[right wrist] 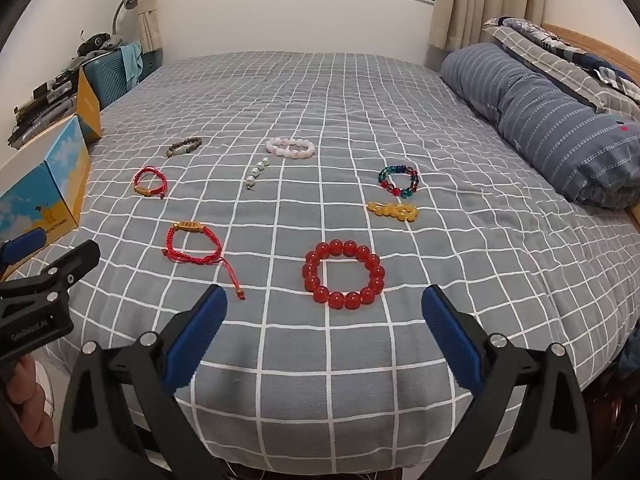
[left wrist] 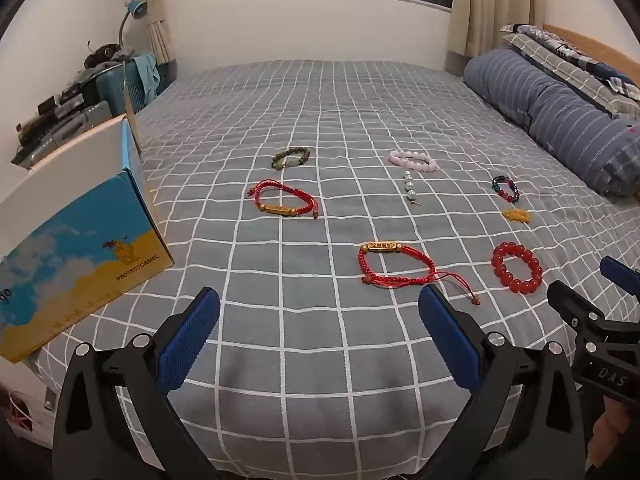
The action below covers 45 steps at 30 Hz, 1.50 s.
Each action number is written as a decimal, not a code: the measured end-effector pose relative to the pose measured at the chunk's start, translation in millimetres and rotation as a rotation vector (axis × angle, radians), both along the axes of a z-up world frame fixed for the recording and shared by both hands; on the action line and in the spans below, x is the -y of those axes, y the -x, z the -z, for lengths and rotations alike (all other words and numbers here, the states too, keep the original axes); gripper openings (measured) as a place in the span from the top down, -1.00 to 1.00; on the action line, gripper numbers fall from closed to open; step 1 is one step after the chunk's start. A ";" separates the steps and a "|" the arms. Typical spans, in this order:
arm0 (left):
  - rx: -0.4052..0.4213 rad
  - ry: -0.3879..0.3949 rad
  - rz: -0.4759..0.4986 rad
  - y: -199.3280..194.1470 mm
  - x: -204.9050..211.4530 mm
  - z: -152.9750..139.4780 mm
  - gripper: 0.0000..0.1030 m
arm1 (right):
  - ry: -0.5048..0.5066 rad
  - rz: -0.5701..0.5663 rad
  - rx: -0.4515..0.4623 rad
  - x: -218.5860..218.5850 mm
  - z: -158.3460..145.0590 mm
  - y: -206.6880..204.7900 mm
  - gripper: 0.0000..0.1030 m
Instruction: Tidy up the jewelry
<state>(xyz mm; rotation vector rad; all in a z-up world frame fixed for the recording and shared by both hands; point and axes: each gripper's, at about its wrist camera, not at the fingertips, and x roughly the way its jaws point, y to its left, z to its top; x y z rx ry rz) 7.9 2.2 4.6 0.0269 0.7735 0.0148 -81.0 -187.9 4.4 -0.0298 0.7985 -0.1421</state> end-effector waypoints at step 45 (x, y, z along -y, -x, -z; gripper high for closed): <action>0.006 0.010 -0.004 6.9 -1.0 3.1 -0.89 | -0.006 -0.002 0.019 -6.3 -7.8 1.2 -0.82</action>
